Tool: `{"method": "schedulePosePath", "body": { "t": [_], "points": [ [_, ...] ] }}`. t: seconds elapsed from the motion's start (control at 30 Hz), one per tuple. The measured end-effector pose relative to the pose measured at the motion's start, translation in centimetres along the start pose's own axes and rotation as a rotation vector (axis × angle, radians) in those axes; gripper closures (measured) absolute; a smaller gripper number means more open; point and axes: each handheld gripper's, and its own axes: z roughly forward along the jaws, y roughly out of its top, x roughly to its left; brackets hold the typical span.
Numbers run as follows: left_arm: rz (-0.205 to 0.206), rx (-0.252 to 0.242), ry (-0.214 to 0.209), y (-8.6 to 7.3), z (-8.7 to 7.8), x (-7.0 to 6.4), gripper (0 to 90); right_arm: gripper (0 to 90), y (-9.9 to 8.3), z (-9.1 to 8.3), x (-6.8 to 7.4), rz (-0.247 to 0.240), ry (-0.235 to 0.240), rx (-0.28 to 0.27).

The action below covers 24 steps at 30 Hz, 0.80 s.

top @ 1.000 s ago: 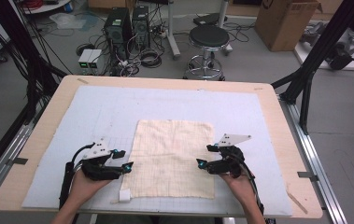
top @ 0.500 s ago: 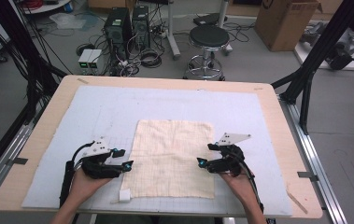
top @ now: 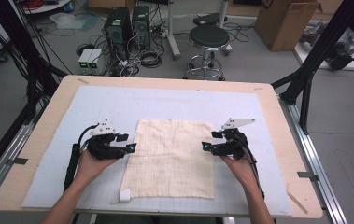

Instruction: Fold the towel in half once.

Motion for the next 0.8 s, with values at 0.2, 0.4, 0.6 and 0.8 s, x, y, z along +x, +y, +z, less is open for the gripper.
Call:
{"method": "schedulePosePath", "body": {
  "t": [0.2, 0.4, 0.6, 0.8],
  "points": [
    [-0.019, 0.015, 0.039, 2.1, 1.9, 1.9, 48.5, 46.2, 1.3, 0.8, -2.0, 0.022, -0.035, 0.010],
    [-0.042, 0.021, 0.094, 3.7, 3.6, 3.6, 51.8, 53.4, 3.1, 1.5, -3.5, 0.013, -0.063, 0.031],
    [-0.098, 0.001, 0.163, 3.9, 5.1, 5.0, 55.2, 57.4, 3.7, 2.7, -5.0, 0.022, -0.083, 0.049],
    [-0.183, 0.060, 0.181, 2.6, 7.4, 5.7, 53.3, 62.4, 3.0, 4.1, -6.2, 0.067, -0.094, 0.088]
  ]
}}
